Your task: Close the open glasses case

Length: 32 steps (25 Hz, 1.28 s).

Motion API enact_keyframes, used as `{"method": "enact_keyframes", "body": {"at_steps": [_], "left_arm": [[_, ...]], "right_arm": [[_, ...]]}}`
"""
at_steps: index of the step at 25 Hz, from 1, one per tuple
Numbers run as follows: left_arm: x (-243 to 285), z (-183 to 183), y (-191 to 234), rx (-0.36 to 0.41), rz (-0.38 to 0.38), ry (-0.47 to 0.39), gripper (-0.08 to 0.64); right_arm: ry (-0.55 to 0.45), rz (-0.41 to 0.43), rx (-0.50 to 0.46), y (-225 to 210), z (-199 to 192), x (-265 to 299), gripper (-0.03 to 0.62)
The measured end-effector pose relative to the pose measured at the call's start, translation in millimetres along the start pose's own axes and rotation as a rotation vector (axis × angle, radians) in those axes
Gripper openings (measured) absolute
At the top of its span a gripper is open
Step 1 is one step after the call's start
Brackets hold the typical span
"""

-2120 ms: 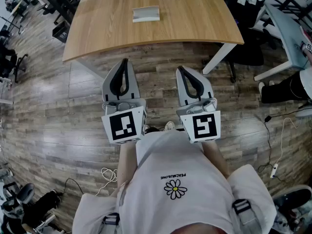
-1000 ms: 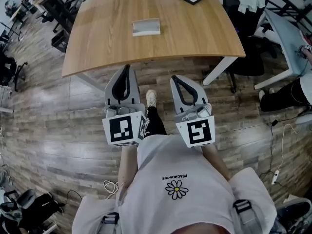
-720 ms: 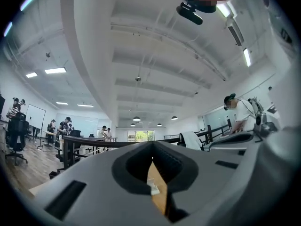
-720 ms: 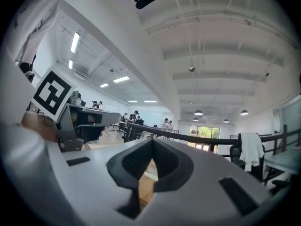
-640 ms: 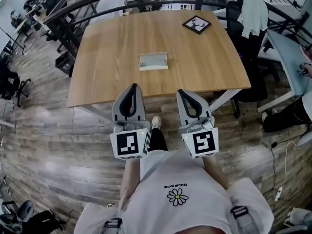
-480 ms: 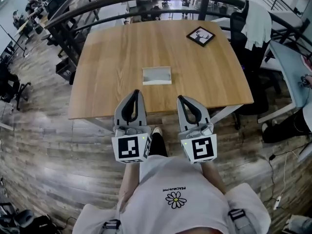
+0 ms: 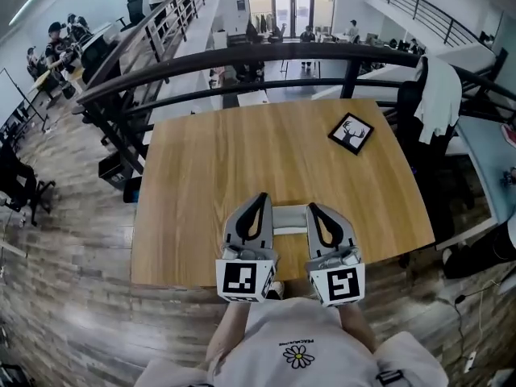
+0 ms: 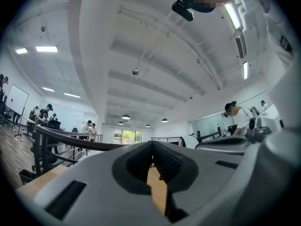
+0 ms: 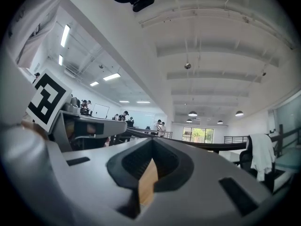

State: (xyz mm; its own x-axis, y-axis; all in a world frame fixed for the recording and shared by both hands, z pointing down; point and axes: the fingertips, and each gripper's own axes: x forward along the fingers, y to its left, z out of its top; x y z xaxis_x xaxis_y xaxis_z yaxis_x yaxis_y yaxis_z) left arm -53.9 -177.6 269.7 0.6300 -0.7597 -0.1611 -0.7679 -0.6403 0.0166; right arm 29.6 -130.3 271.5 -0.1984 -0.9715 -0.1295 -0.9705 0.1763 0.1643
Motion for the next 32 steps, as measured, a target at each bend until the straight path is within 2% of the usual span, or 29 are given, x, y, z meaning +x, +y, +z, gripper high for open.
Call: {"method": "enact_keyframes", "body": {"at_steps": [2,4,7,13,19,23,26,29,32], "left_arm": [[18,-5,14,-0.006,0.007,0.002,0.017],[36,-19,24,-0.039,0.011,0.048,0.017],[53,-35,27,-0.094,0.017,0.094,0.017],[69,-43,36,-0.075,0.075,0.113,0.017],[85,-35,51,-0.033,0.161,0.087,0.017],[89,-35,45,-0.063,0.137,0.101,0.022],[98,-41,35,-0.087,0.091,0.114,0.165],[107,-52,21,-0.076,0.041,0.153,0.237],[110,-72,13,-0.092,-0.001,0.209,0.261]], "right_arm": [[0.003,-0.026,0.001,-12,-4,19,0.006],[0.001,-0.044,0.016,-24,-6,34,0.006],[0.018,0.0,0.053,-35,-19,46,0.007],[0.034,0.078,0.051,-40,-38,69,0.007],[0.044,0.103,0.063,-50,-40,77,0.006],[0.074,0.104,0.067,-59,-46,73,0.008],[0.078,0.122,0.08,-63,-49,76,0.008],[0.095,0.155,0.093,-65,-55,76,0.007],[0.118,0.164,0.073,-66,-65,74,0.006]]}}
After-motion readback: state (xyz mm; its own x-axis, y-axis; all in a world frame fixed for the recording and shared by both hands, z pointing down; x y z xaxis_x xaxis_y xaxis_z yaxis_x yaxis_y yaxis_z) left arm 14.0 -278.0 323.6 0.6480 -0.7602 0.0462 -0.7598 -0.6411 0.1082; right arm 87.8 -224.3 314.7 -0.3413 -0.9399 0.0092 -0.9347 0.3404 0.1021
